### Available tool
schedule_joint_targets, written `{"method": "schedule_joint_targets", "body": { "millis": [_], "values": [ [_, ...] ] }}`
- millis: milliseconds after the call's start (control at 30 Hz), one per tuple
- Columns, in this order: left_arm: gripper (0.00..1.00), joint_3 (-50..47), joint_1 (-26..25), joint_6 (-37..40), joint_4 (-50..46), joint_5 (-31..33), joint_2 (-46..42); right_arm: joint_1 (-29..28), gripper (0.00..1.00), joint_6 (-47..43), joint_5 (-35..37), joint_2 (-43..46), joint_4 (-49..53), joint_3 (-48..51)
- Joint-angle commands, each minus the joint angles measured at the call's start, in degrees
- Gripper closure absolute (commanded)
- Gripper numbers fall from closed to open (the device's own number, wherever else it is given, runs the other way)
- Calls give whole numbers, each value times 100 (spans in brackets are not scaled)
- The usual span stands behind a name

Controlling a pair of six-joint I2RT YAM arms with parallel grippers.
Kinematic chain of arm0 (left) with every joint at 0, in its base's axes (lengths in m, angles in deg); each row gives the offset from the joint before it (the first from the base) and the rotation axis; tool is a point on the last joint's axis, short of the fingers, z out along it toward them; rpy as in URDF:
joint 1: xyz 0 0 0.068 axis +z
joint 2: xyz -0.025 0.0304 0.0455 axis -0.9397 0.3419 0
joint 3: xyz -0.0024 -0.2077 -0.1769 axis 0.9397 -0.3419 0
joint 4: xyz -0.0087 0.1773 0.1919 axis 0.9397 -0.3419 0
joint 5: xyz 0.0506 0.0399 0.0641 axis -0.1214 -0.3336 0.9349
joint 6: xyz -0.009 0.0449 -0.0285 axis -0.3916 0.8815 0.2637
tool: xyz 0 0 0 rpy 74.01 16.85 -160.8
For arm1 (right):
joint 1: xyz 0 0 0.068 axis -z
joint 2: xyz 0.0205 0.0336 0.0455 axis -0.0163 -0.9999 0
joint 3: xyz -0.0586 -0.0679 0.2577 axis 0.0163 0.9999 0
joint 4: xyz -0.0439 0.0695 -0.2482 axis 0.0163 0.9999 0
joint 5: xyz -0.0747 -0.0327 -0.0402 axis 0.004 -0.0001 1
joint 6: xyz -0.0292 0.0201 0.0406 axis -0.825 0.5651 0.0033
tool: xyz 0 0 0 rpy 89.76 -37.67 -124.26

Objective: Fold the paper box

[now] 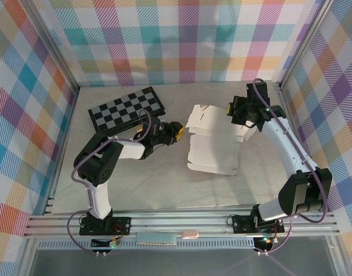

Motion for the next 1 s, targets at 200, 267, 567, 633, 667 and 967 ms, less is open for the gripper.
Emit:
{"method": "schedule_joint_targets", "body": {
  "millis": [200,267,567,633,667,967],
  "values": [
    [74,-25,-234,-621,1351,109,253,79,100,1153,-310,-139,111,-135],
    [75,12,-289,-670,1390,124,303,80,100,1176,-313,-153,103,-121],
    [79,-160,-425,-944,1879,372,296,133,100,1299,-290,-216,24,-145],
    [79,-199,-473,-1000,1949,455,278,162,100,1343,-285,-222,-5,-130],
    [79,-228,-499,-1032,1995,493,265,173,100,1369,-277,-218,-43,-119],
    [80,-197,-662,-1134,2168,632,272,223,100,1595,-258,-313,-182,-163]
  ]
}}
